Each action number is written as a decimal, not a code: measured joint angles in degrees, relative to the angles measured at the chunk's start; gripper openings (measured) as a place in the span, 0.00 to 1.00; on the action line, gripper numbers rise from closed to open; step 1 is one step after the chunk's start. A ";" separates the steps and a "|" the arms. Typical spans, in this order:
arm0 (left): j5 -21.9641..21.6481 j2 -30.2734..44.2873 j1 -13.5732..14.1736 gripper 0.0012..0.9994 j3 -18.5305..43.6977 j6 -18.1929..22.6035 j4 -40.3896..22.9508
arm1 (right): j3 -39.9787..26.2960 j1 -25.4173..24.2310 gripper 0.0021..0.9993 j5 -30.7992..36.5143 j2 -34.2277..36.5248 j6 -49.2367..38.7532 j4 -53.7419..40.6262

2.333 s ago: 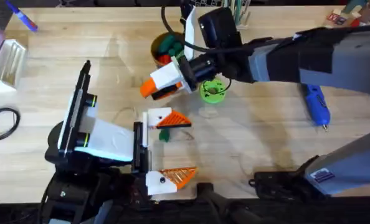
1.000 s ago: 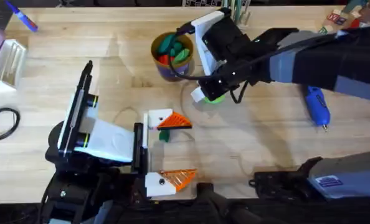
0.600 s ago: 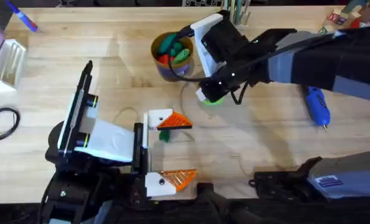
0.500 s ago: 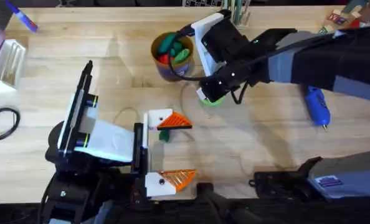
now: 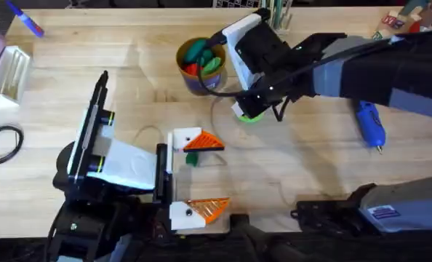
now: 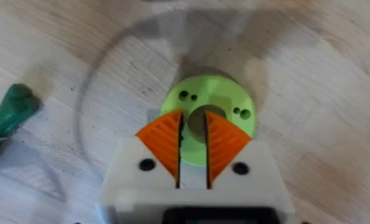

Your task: Pick up the gripper from the table and insert it into the empty holder that is missing its gripper. Then pick up a screw, insert it into the mounting hole, and use the screwdriver to tighten it. Finally, clean up the table by picking up the vegetable and placing it into the bucket.

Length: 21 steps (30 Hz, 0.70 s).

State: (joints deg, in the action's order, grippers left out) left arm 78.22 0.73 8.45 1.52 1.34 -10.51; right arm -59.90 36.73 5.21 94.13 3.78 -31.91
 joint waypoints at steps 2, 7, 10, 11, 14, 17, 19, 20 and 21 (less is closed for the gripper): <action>0.02 0.00 0.00 0.99 0.00 0.00 0.00 | -0.42 0.00 0.29 0.36 -0.02 -0.01 -1.38; 0.02 0.00 0.00 0.99 0.00 0.00 0.00 | -2.76 0.02 0.37 0.36 -0.07 -0.01 -7.27; 0.00 0.00 0.00 0.99 0.00 0.00 0.00 | -5.03 0.00 0.40 -0.22 -0.43 -0.01 -9.49; 0.02 0.00 0.00 0.99 0.00 0.01 0.00 | -5.62 0.02 0.40 -0.70 -0.68 -0.01 -9.76; 0.02 0.00 0.00 0.99 0.00 0.00 0.00 | -6.59 0.02 0.40 -3.12 -1.44 -0.01 -9.90; 0.00 0.00 0.00 0.99 0.00 0.02 0.00 | -6.69 0.02 0.40 -5.40 -1.64 -0.01 -10.36; 0.02 0.00 0.00 0.99 -0.02 0.02 0.00 | -6.69 0.02 0.39 -6.20 -1.64 -0.01 -11.26; 0.02 0.00 0.00 0.99 0.00 0.00 0.00 | -6.69 0.02 0.39 -6.60 -1.62 -0.01 -11.67; 0.01 0.00 0.00 0.99 -0.02 0.00 0.00 | -6.69 0.02 0.37 -6.75 -1.56 0.00 -11.92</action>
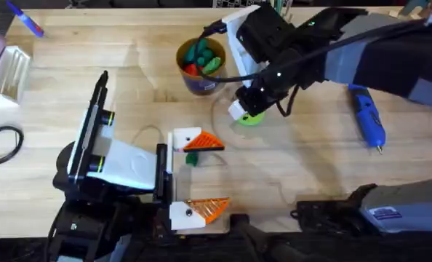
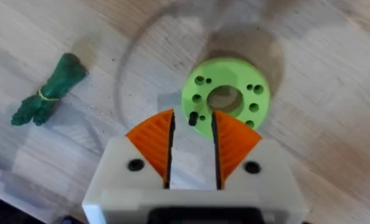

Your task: Pick up the gripper from the table and insert it into the empty holder that is missing its gripper. Then pick up a screw, insert it into the mounting hole, and use the screwdriver to tighten it. Finally, clean up the table by picking up the vegetable and placing it into the bucket.

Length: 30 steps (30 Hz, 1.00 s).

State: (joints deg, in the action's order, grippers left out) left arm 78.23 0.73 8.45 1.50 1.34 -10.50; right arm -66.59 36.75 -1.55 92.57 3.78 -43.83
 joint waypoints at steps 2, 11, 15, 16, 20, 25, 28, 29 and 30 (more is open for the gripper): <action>0.01 0.00 0.00 0.99 0.00 0.00 0.00 | 0.00 0.00 0.34 -0.28 0.42 -0.01 -0.51; 0.01 -0.02 0.00 0.99 0.00 0.02 0.00 | 0.00 0.00 0.27 -1.11 3.14 0.03 -0.99; 0.01 0.00 0.00 0.99 0.00 0.00 0.00 | 0.00 0.00 0.26 -1.11 4.75 0.03 -1.04; 0.01 -0.02 0.00 0.99 0.00 0.00 0.00 | 0.00 0.00 0.26 -1.10 5.27 0.02 -1.06; 0.01 0.00 0.00 0.99 0.00 0.00 0.00 | -0.11 0.00 0.16 -0.91 5.53 0.01 -0.84; 0.01 0.00 0.00 0.99 0.00 0.01 0.00 | -0.11 0.00 0.03 -1.07 5.53 0.00 -0.79; 0.01 0.00 0.00 0.99 0.00 0.00 0.00 | -0.11 0.00 0.01 -1.07 5.53 0.03 -0.73; 0.01 0.00 0.00 0.99 0.00 0.00 0.00 | -0.11 0.00 0.01 -1.09 5.53 0.03 -0.75; 0.01 0.00 0.00 0.99 0.00 0.00 0.00 | -0.11 0.00 0.01 -1.09 5.53 0.03 -0.75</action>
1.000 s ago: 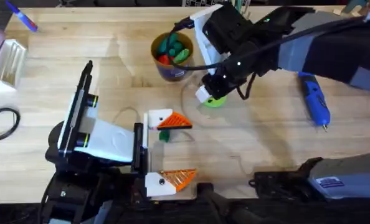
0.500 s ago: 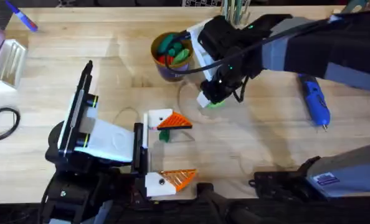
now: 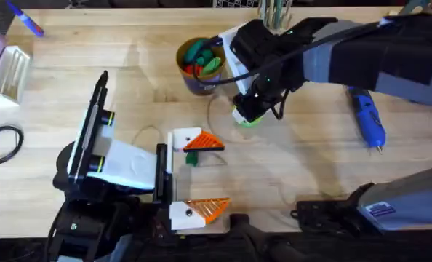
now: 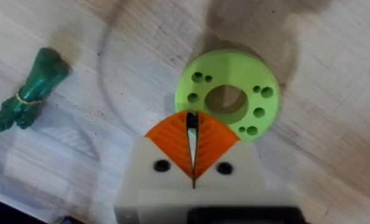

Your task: Pick up the gripper from the table and insert it into the empty holder that is missing its gripper. Then pick up a screw, insert it into the mounting hole, and use the screwdriver to tighten it. Finally, clean up the table by picking up the vegetable and placing it into the bucket.

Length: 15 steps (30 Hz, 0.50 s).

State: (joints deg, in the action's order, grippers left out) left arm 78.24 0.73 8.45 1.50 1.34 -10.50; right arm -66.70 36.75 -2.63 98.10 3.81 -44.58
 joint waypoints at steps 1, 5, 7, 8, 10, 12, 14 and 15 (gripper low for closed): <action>0.00 0.00 0.00 0.99 0.00 0.00 0.00 | 0.00 0.00 0.01 0.00 0.00 0.00 0.00; 0.00 0.00 0.00 0.99 0.00 0.01 0.00 | -0.12 0.00 0.00 0.55 0.00 0.00 -0.35; 0.00 -0.01 0.00 0.99 0.00 0.01 0.00 | -0.56 0.00 0.00 1.26 0.00 0.00 -1.15; 0.00 0.00 0.00 0.99 0.00 0.01 0.00 | -1.02 0.00 0.00 1.49 0.00 -0.01 -1.66; 0.00 0.00 0.00 0.99 0.00 0.00 0.00 | -2.36 0.00 0.00 1.75 0.00 0.00 -2.68; 0.00 0.00 0.00 0.99 0.00 0.00 0.00 | -4.18 0.00 0.00 1.92 0.00 0.00 -3.97; 0.00 0.00 0.00 0.99 0.00 0.01 0.00 | -6.13 0.00 0.00 2.00 0.00 0.00 -5.42; 0.00 0.00 0.00 0.99 0.00 0.01 -0.02 | -7.28 0.00 0.00 2.07 0.00 0.00 -6.38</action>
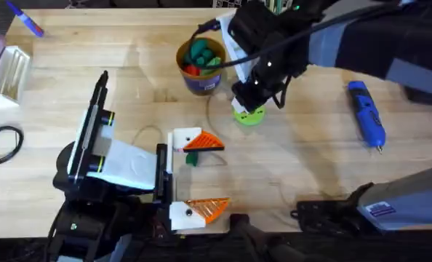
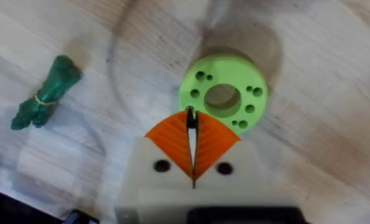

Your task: Pick up the gripper from the table and insert it into the empty holder that is missing its gripper. Then pick up a screw, insert it into the mounting hole, and use the screwdriver to tighten it. Finally, clean up the table by picking up the vegetable and placing it into the bucket.

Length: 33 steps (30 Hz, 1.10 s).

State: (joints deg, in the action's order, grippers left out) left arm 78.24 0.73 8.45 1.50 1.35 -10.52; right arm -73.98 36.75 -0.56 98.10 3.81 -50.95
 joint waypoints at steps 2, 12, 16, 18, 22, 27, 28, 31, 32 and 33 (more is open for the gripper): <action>0.00 0.00 0.00 0.99 0.00 0.00 0.01 | -1.92 0.00 0.00 0.11 -0.13 -0.02 -1.72; 0.00 0.00 0.00 0.99 0.00 -0.01 0.02 | -17.16 1.85 0.00 0.54 -1.01 -3.11 -18.95; 0.00 0.00 0.00 0.99 0.00 -0.01 0.02 | -25.46 6.10 0.00 0.57 -1.06 -4.78 -24.19; 0.00 0.00 0.00 0.99 0.00 -0.01 0.02 | -29.19 8.81 0.00 0.55 -1.16 -5.41 -25.85; 0.00 0.00 0.00 0.99 0.00 -0.01 0.02 | -33.56 14.52 0.00 0.55 -1.79 -6.75 -27.02; 0.00 0.00 0.00 0.99 0.00 -0.01 0.02 | -33.98 21.56 0.00 0.52 -2.04 -8.31 -27.60; 0.00 0.00 0.00 0.99 0.00 -0.01 0.02 | -33.98 22.59 0.00 0.51 -2.03 -8.42 -27.46; 0.00 0.00 0.00 0.99 0.00 -0.01 0.02 | -33.98 24.85 0.00 0.51 -2.03 -8.63 -26.91; 0.00 0.00 -0.02 0.99 0.00 -0.01 0.02 | -33.98 25.38 0.00 0.51 -2.03 -8.69 -26.79; 0.00 0.00 0.00 0.99 0.00 -0.01 0.02 | -33.98 25.83 0.00 0.51 -2.03 -8.76 -26.74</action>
State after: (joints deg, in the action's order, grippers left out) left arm 78.24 0.73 8.45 1.50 1.34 -10.50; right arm -107.96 62.58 -0.05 96.07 -4.95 -77.69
